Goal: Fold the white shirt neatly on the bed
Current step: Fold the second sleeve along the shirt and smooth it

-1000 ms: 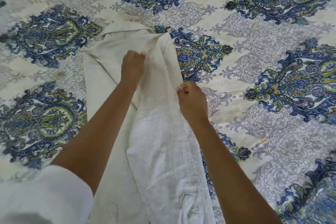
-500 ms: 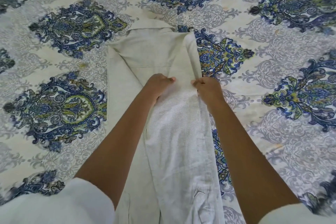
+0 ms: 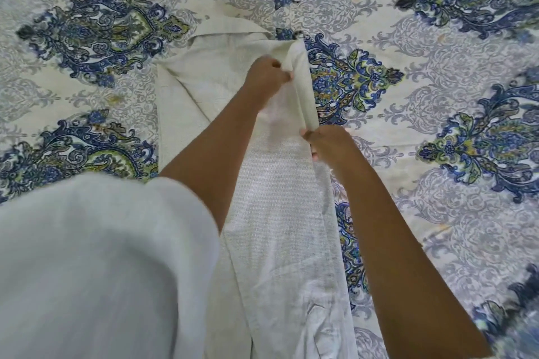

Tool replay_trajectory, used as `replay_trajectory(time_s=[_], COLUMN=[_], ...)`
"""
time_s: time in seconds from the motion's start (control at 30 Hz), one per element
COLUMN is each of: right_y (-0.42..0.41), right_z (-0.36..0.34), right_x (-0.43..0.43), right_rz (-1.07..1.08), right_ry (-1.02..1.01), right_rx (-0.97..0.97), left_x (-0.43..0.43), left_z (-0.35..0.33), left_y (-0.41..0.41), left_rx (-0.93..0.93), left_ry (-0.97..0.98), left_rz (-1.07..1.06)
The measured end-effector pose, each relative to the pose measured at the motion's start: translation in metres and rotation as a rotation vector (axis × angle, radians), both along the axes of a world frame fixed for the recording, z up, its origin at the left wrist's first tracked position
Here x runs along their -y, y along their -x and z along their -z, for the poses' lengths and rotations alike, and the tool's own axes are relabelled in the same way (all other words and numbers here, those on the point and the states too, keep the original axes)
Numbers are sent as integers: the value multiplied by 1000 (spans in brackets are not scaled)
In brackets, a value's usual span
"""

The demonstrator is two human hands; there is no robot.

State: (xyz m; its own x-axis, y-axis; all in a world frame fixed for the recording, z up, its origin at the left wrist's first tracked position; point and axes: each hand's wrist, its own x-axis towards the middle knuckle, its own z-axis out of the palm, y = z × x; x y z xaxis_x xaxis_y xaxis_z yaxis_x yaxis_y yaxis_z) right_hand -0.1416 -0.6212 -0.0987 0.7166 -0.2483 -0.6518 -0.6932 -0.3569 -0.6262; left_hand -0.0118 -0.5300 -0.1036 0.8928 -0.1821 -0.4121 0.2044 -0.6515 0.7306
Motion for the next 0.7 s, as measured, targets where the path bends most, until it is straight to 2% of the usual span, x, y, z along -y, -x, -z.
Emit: replay_trajectory(time_s=[0.1,0.17,0.23,0.37,0.43,0.53,0.6,0.7], right_y=[31,55,75,101,111,123,133,149], right_z=[2,8,13,9,7,3,0,2], right_x=[-2,-7,-11,-17,-21,-25,-27,-30], right_rz=[-98,-30,15,-44,-76,-125,-136,-31], right_ry=[-41,-42,38,154,125,203,236,225], right_rx=[-119,-144,-133,-162,-175,-186,-204,-198], left_x=[7,8,7,-10,-29,-60,-73,-82], left_z=[13,21,26,13,6,2,-3,-11], left_y=[-21,-22,-14,18,48,97,118,139], left_rx=[86,135,174,213,176,28,-100,-171], left_ry=[-212,-260,-192,-25,-96,-168,-125,-23], left_rz=[104,125,94,-55,-101,-82,-107,-177])
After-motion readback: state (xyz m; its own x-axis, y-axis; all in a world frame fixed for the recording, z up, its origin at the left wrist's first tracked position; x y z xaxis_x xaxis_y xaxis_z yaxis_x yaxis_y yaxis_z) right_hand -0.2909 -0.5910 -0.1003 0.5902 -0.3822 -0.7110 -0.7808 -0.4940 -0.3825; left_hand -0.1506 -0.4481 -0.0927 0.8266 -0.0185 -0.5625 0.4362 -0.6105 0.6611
